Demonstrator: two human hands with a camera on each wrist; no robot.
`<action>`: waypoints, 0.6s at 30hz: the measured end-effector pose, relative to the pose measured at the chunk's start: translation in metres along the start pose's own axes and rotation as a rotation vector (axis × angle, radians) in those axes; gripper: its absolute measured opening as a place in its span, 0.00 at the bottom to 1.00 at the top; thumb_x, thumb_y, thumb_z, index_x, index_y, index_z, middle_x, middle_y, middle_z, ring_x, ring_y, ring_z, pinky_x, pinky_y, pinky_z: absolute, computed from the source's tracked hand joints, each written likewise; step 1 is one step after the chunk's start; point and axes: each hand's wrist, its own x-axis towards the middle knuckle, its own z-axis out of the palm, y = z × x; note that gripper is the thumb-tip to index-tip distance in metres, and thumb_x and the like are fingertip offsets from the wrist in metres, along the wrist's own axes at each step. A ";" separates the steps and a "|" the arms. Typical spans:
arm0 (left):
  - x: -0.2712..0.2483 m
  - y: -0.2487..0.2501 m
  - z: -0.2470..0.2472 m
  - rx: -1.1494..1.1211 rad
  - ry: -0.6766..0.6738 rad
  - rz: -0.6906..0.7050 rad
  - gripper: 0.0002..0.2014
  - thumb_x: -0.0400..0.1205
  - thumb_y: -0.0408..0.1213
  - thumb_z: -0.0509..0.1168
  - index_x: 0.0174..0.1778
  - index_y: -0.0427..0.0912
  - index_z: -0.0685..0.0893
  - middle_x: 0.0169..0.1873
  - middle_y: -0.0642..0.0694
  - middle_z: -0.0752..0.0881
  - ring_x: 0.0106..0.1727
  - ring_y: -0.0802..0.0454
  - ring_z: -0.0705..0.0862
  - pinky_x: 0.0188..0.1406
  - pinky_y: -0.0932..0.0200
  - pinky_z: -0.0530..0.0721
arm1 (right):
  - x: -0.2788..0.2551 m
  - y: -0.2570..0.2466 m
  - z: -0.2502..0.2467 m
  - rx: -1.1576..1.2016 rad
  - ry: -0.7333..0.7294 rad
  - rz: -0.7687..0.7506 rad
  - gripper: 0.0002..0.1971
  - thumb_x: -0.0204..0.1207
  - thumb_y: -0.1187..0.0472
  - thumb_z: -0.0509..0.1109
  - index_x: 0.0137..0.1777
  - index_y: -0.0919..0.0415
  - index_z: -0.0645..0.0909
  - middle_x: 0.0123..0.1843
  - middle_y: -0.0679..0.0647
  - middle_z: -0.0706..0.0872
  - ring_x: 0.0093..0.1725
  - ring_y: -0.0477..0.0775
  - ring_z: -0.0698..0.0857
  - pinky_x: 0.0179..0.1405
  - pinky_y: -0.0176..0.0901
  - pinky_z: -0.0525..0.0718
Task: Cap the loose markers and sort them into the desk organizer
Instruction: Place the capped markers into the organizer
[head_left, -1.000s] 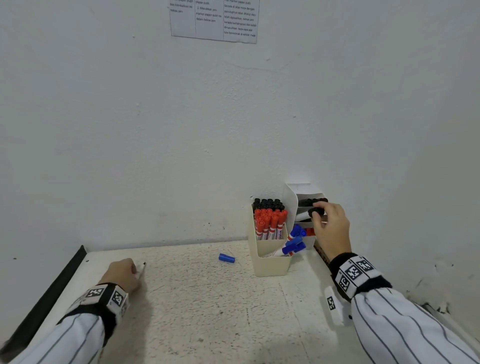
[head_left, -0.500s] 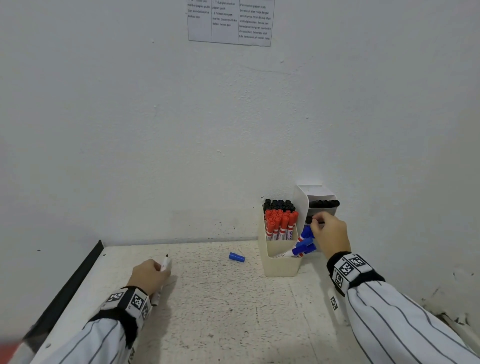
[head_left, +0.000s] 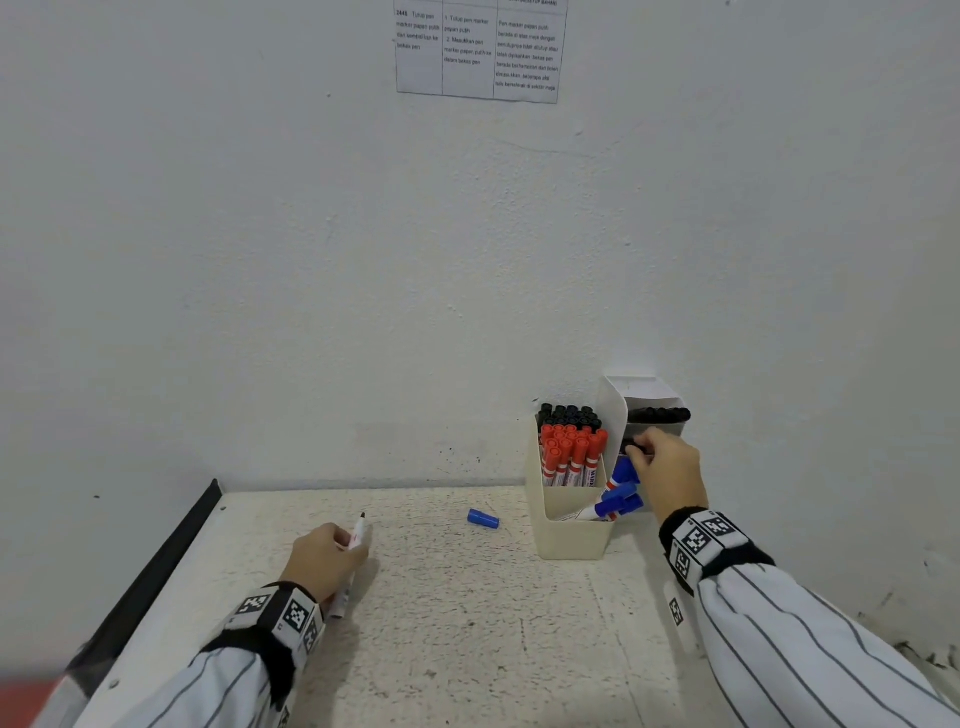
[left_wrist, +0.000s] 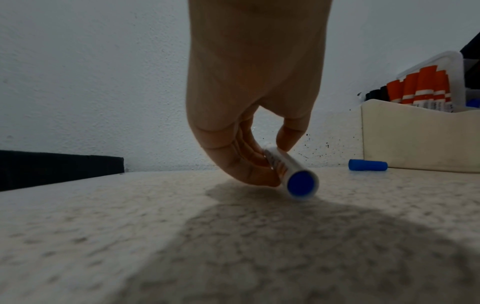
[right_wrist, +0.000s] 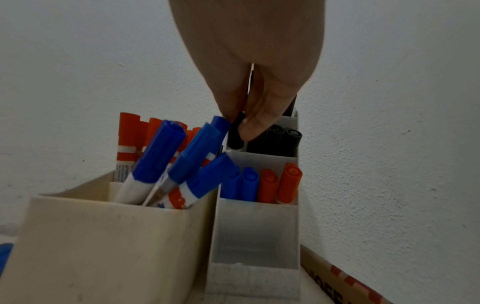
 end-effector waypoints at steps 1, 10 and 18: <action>0.000 0.000 0.001 -0.006 -0.001 -0.001 0.08 0.76 0.39 0.68 0.46 0.39 0.81 0.46 0.40 0.84 0.47 0.47 0.78 0.42 0.60 0.73 | 0.000 0.000 0.001 -0.014 -0.008 -0.006 0.04 0.74 0.69 0.70 0.40 0.70 0.81 0.39 0.65 0.85 0.42 0.63 0.83 0.43 0.49 0.81; -0.004 0.003 0.008 -0.007 -0.003 0.016 0.08 0.77 0.40 0.68 0.46 0.39 0.81 0.44 0.42 0.84 0.46 0.48 0.79 0.41 0.61 0.75 | -0.005 -0.007 -0.007 -0.193 -0.083 0.011 0.10 0.79 0.65 0.64 0.50 0.69 0.84 0.48 0.65 0.85 0.48 0.63 0.83 0.47 0.50 0.80; -0.009 0.006 0.010 0.000 -0.011 0.026 0.07 0.76 0.40 0.69 0.44 0.41 0.80 0.46 0.40 0.84 0.46 0.48 0.78 0.42 0.61 0.72 | -0.040 -0.009 -0.001 0.041 -0.052 0.204 0.12 0.80 0.56 0.63 0.55 0.66 0.73 0.52 0.61 0.78 0.43 0.55 0.79 0.39 0.43 0.77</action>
